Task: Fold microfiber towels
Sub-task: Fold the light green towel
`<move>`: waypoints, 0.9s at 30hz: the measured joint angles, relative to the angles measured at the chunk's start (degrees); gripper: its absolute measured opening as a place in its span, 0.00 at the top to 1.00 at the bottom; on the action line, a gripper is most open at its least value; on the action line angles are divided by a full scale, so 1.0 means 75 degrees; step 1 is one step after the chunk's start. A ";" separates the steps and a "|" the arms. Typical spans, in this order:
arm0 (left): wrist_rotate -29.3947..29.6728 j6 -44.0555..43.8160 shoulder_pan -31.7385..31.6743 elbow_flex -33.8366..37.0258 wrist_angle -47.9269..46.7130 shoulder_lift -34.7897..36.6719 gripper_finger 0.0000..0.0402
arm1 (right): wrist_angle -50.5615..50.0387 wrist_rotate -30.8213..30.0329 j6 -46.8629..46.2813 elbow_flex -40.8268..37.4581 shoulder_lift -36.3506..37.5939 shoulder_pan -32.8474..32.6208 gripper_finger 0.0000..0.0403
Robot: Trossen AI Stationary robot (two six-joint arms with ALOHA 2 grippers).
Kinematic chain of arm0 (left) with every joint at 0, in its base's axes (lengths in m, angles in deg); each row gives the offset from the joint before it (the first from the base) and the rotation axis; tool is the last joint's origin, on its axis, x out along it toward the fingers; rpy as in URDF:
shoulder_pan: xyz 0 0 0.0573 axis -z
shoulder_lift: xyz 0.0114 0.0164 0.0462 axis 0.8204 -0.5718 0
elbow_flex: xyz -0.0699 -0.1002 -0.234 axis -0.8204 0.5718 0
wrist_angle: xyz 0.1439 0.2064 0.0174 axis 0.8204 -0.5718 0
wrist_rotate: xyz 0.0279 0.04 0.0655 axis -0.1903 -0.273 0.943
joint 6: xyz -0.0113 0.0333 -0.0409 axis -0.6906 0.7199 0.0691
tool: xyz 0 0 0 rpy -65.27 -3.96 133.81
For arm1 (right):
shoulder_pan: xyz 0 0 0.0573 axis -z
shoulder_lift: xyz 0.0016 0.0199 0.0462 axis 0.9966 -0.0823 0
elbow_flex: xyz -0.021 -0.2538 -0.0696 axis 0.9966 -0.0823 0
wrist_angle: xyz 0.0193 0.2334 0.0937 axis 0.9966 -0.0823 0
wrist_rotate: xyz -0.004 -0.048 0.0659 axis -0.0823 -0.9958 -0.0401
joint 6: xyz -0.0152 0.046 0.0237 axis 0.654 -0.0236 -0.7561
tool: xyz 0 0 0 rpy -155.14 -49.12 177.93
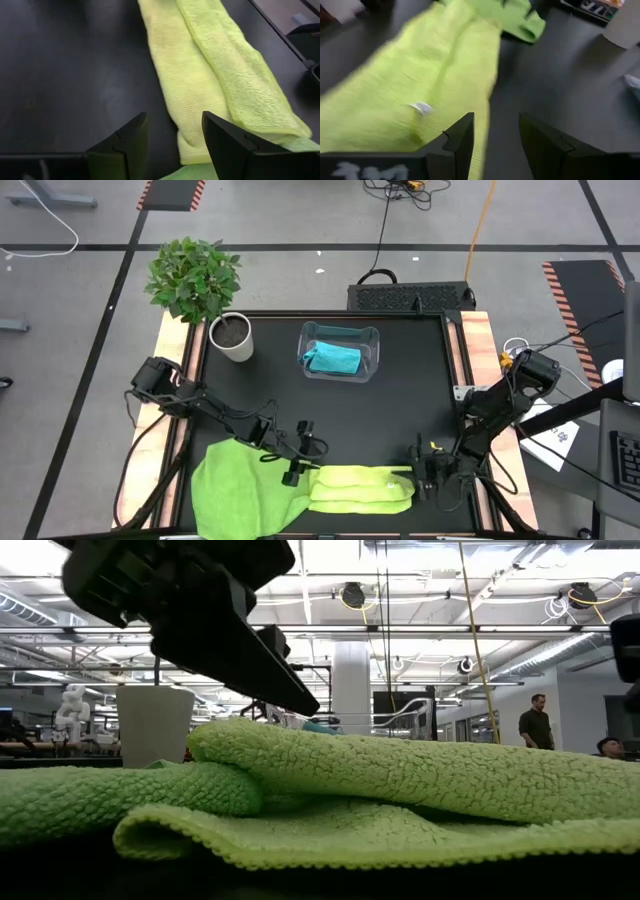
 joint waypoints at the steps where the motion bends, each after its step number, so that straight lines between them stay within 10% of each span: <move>1: -0.0002 -0.0001 0.0000 0.0000 0.0000 0.0000 0.53 | -0.0111 0.0005 0.0006 0.0000 0.0014 0.0054 0.65; 9: -0.0013 -0.0055 0.0038 0.0000 -0.0139 0.0000 0.53 | 0.0551 0.2371 -0.0257 0.0000 0.0026 0.0228 0.66; 27: -0.0261 -0.0087 0.0087 0.0003 -0.0234 0.0003 0.53 | 0.2036 0.3499 -0.1524 0.0007 0.0032 -0.0602 0.66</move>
